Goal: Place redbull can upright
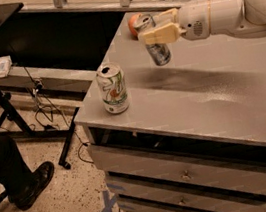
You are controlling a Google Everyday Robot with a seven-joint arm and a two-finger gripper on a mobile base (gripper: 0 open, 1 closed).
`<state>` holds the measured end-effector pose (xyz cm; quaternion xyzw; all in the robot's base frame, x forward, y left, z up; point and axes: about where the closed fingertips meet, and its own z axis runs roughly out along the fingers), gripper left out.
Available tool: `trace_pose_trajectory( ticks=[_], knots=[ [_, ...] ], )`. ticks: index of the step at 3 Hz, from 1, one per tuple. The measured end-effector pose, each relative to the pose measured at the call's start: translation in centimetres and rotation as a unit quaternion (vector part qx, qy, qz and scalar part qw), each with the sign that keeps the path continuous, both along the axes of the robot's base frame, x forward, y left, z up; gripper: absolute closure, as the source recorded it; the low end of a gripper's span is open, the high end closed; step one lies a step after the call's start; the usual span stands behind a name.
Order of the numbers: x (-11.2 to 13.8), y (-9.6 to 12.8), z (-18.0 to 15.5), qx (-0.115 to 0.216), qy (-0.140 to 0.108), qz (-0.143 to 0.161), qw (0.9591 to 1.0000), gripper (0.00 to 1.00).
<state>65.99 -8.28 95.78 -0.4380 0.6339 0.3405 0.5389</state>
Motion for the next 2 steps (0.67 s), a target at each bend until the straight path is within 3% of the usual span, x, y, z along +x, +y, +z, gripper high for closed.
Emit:
trace_pose_trajectory(
  ticks=[2],
  knots=[
    [-0.75,0.66,-1.54,0.068,0.004,0.002,0.9977,1.0]
  ],
)
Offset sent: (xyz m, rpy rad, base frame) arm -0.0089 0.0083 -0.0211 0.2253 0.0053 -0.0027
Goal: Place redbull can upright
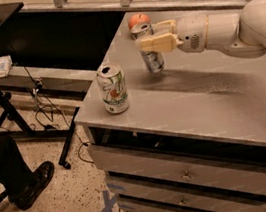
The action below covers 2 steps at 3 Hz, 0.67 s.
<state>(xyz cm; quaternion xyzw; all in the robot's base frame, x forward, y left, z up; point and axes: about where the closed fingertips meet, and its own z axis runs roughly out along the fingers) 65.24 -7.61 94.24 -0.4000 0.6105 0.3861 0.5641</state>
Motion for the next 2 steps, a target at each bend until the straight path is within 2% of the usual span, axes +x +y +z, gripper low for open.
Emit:
trace_pose_trajectory(
  ticks=[1,2],
  knots=[
    [-0.05,1.79,-0.7,0.037,-0.002,-0.001,0.9993,1.0],
    [-0.23,2.24,-1.45,0.038,-0.003,-0.002,0.9993,1.0]
  ],
)
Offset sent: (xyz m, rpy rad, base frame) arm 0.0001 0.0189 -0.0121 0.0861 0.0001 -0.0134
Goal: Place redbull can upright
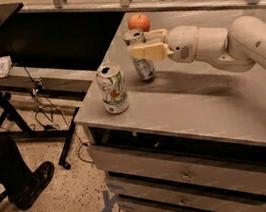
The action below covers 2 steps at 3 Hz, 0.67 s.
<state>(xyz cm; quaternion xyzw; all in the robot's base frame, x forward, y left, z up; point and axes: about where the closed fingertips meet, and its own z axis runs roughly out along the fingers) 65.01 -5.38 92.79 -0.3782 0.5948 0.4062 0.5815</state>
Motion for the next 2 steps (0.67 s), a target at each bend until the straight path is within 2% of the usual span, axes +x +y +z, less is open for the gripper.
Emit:
trace_pose_trajectory(
  ticks=[1,2],
  knots=[
    [-0.15,0.3,-0.85,-0.001,0.003,0.002,1.0,0.83],
    [-0.34,0.08,-1.73,0.0,0.008,0.001,1.0,0.59]
  ],
)
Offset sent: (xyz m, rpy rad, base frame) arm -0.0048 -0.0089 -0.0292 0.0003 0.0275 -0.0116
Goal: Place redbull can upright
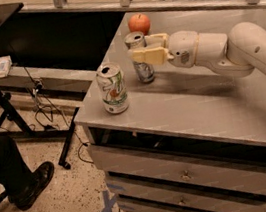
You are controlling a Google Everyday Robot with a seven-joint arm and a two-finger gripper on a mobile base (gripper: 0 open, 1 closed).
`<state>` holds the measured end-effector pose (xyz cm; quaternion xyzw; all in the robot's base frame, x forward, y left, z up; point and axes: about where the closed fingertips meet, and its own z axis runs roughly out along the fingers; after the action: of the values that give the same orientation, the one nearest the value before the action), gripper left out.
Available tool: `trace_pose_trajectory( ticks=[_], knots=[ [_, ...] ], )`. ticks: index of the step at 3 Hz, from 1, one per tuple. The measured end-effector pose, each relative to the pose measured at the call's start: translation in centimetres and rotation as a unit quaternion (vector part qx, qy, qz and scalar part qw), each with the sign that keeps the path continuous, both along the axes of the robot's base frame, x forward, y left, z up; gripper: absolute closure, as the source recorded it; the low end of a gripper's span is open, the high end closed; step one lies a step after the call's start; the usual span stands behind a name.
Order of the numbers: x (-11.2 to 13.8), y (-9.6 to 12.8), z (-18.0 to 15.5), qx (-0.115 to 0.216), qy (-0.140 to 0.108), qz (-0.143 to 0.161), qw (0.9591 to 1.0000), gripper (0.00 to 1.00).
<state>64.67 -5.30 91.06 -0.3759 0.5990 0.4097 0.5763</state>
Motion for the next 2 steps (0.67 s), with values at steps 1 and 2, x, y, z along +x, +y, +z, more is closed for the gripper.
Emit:
trace_pose_trajectory(
  ticks=[1,2],
  knots=[
    [-0.04,-0.07,0.01,-0.001,0.001,0.0,1.0,0.36],
    [-0.04,-0.08,0.0,-0.001,0.001,0.0,1.0,0.12]
  ],
)
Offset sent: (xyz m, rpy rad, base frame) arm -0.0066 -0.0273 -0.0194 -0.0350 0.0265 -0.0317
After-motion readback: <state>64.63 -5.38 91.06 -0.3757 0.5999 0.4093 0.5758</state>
